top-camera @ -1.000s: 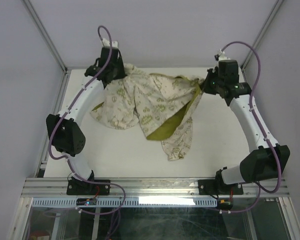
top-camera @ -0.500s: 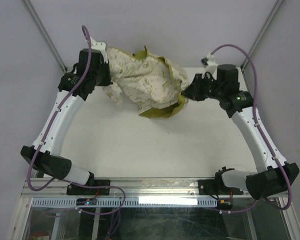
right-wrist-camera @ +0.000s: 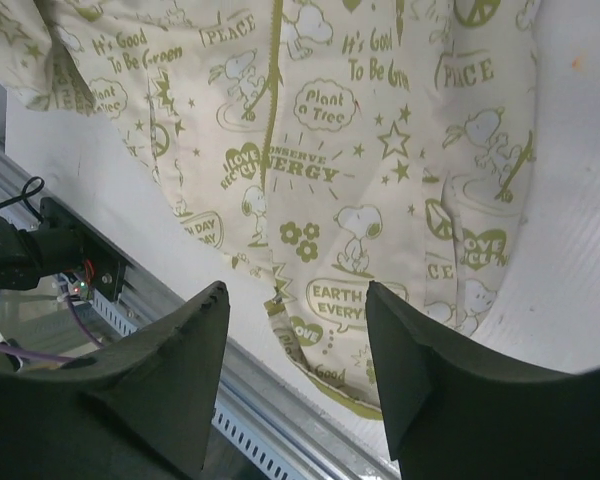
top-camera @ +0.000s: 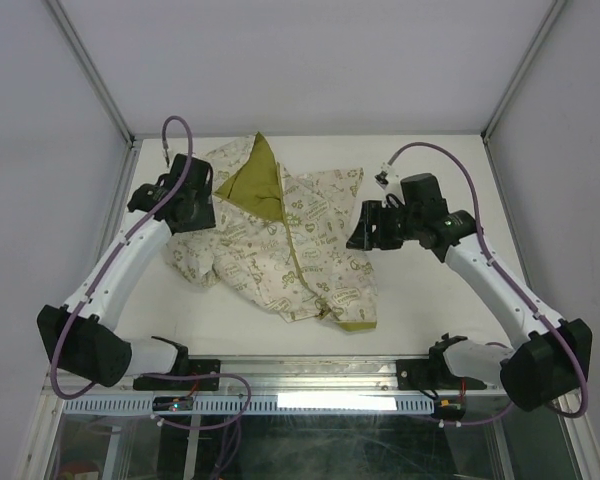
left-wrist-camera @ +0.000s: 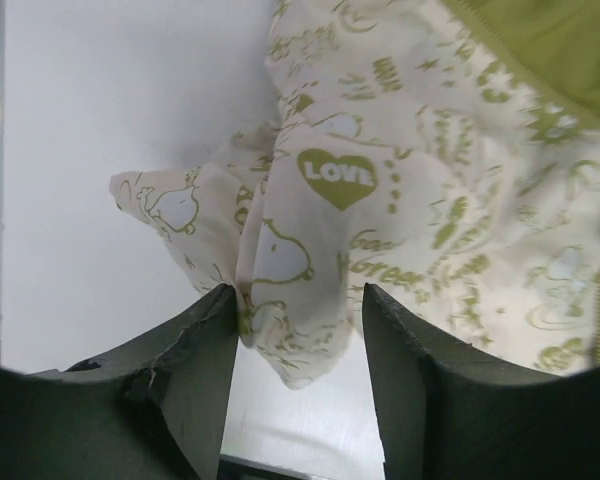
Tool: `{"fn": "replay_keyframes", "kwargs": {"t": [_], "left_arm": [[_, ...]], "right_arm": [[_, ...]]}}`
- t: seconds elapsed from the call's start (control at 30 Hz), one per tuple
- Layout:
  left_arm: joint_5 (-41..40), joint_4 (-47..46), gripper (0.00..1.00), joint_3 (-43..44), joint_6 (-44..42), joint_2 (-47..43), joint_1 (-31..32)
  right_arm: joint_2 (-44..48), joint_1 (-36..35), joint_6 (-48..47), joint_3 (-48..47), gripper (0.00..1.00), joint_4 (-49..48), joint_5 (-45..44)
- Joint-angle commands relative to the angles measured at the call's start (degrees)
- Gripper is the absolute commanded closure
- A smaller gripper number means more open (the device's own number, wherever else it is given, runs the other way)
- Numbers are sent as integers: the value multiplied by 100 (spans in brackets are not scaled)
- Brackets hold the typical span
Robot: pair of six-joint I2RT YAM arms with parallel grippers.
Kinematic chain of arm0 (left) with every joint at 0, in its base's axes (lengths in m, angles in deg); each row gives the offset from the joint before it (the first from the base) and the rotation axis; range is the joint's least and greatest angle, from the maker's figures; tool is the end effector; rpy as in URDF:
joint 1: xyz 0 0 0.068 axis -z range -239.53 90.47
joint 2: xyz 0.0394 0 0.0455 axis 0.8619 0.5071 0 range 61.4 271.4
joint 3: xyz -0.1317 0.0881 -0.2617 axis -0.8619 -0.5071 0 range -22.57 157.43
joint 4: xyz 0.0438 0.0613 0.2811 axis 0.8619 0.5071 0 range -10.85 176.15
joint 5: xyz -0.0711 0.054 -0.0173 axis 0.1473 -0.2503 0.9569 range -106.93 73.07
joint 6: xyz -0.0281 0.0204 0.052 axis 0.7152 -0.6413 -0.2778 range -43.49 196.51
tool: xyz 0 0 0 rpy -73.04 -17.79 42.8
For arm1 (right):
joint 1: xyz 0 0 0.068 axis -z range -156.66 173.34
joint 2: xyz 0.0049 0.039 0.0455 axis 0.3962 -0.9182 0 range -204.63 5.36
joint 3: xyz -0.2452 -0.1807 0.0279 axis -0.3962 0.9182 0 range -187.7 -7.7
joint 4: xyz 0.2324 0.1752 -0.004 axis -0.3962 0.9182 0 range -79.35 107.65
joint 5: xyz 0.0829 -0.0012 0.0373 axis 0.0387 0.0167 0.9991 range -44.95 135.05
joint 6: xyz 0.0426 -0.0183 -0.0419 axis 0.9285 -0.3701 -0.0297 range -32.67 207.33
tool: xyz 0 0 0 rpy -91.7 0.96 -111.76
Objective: Zip up the jacket
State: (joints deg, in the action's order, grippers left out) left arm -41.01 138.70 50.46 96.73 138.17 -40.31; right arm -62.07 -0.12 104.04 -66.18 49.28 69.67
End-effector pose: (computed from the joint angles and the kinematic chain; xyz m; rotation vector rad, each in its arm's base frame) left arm 0.2748 -0.0752 0.3406 -0.1514 2.5486 0.3077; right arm 0.2371 0.1244 0.3184 -0.3531 2.4459 0.8329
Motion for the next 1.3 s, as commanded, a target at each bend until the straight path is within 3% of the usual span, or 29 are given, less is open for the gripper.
{"fn": "replay_keyframes", "kwargs": {"t": [0.0, 0.17, 0.27, 0.47, 0.67, 0.93, 1.13, 1.27], "left_arm": [[932, -342, 45, 484, 505, -586, 111], [1567, -721, 36, 167, 1540, -596, 1523], [1905, -1434, 34, -140, 2043, -379, 2187], [2257, -2860, 33, -736, 2189, 554, 2517], [2465, -2983, 39, -1474, 2152, 1187, 2225], [2680, -2928, 43, -3066, 2299, 349, 948], [2573, -2599, 43, -3058, 1908, -44, -280], [2328, -2181, 40, -2558, 1628, -315, -431]], "right_arm": [[-257, -136, -98, -311, 39, -544, -306], [-767, -531, -163, -238, 37, -765, -861], [-1134, -829, -144, -243, 36, -1051, -1027], [-2122, -1042, 119, -475, 37, -1703, -979], [-3139, -891, 165, -844, 38, -1755, -1578], [-3780, 232, 404, -1076, 38, -1686, -1804], [-3775, 699, 365, -1382, 38, -1417, -1864], [-3180, 628, 290, -1291, 38, -1228, -1493]]}}
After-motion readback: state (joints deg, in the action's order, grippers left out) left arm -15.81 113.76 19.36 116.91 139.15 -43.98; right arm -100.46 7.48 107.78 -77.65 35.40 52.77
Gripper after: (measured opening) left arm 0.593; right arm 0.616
